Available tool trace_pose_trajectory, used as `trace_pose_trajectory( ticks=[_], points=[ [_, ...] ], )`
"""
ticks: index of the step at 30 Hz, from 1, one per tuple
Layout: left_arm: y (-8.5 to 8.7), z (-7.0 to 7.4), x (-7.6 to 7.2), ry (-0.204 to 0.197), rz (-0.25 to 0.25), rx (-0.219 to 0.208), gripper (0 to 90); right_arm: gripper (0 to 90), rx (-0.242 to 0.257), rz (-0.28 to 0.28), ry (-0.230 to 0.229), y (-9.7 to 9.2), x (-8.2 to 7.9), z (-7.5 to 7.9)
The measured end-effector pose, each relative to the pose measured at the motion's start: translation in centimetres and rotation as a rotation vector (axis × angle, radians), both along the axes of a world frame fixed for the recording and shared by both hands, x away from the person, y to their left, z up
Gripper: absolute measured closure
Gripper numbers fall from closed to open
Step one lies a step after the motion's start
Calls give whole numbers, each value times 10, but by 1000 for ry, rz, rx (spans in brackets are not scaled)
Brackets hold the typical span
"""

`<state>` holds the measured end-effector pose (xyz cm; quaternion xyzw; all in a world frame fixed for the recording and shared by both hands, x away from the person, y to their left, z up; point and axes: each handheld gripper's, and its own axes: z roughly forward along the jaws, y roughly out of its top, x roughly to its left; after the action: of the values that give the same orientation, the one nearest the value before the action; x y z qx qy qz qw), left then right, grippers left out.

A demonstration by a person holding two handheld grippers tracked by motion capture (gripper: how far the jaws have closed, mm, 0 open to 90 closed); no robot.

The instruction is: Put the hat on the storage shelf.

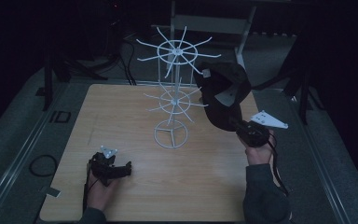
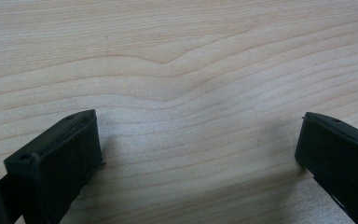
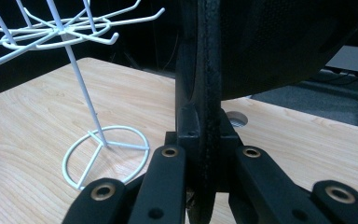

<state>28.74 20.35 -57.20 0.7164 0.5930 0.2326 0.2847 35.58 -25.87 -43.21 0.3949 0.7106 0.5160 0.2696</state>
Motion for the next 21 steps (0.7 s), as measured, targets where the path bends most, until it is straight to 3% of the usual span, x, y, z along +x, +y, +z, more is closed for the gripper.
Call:
trace_pose_trajectory(
  ticks=[21],
  points=[
    [0, 0, 0, 1, 0, 0, 2, 864, -9, 6, -31, 0, 1, 11]
  ],
)
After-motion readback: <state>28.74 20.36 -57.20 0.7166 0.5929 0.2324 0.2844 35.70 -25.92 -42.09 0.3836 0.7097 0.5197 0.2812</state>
